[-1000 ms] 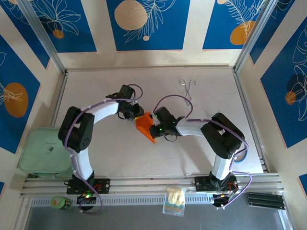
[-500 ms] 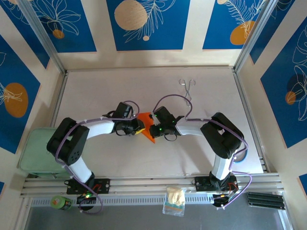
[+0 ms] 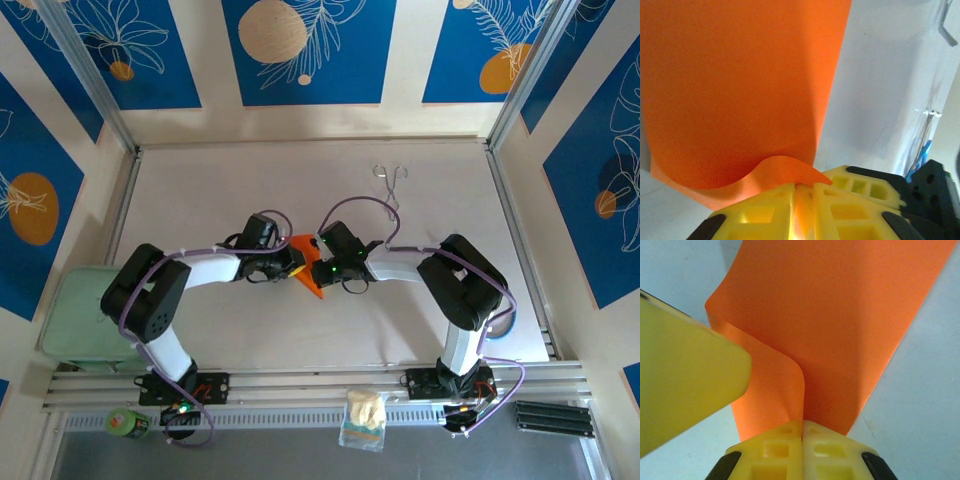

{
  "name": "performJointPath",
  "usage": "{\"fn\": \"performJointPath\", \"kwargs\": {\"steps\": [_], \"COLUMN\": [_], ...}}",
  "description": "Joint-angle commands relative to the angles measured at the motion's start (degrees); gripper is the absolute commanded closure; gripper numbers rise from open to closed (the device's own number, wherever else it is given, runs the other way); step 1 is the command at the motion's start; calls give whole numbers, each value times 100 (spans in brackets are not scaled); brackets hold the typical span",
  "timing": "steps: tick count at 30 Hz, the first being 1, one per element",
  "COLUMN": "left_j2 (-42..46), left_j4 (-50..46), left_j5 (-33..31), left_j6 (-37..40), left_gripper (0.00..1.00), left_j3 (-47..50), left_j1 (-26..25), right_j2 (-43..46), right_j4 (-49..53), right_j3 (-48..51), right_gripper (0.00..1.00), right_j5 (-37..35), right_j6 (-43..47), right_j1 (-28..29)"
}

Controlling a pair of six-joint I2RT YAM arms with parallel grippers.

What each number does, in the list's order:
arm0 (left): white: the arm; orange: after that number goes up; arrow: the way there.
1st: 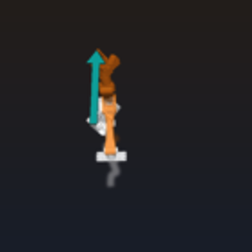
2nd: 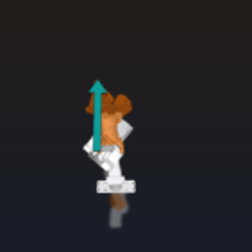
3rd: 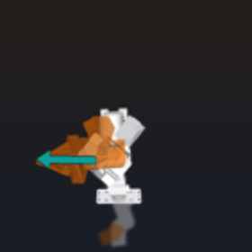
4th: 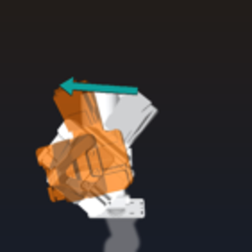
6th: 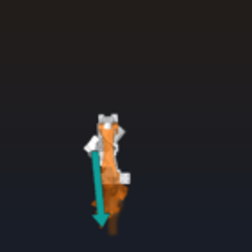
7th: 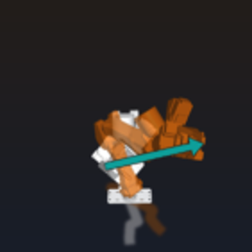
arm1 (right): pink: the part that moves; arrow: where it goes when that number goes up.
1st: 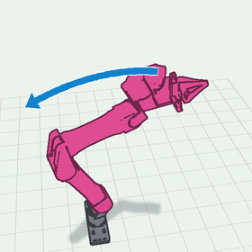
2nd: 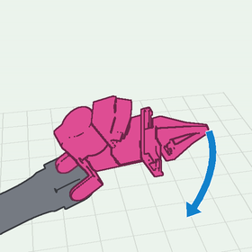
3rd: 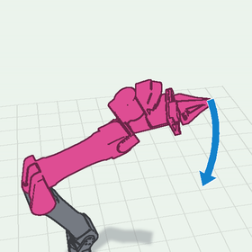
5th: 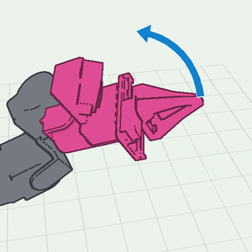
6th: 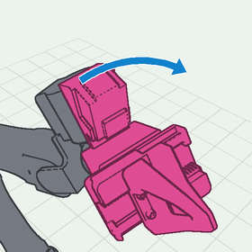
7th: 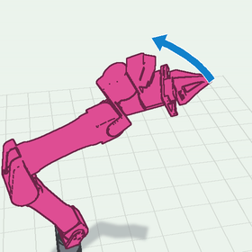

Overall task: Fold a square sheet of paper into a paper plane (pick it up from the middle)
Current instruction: Third fold the triangle at the center of the table.

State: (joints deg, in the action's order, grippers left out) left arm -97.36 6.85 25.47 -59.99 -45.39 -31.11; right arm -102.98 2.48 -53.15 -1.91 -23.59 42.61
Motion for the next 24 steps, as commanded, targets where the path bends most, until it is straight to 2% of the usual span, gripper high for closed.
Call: {"fn": "performJointPath", "kwargs": {"steps": [1, 24], "left_j2": [-108, -300], "left_j4": [-43, -303], "left_j5": [118, 14], "left_j6": [13, 231], "left_gripper": [83, 84], "left_j3": [118, 126], "left_j1": [-69, -69], "right_j2": [-172, -178], "right_j4": [301, 417], "right_j3": [-40, -47], "right_gripper": [99, 99], "right_j5": [68, 33], "right_j6": [23, 35], "right_j1": [-22, -25]}}
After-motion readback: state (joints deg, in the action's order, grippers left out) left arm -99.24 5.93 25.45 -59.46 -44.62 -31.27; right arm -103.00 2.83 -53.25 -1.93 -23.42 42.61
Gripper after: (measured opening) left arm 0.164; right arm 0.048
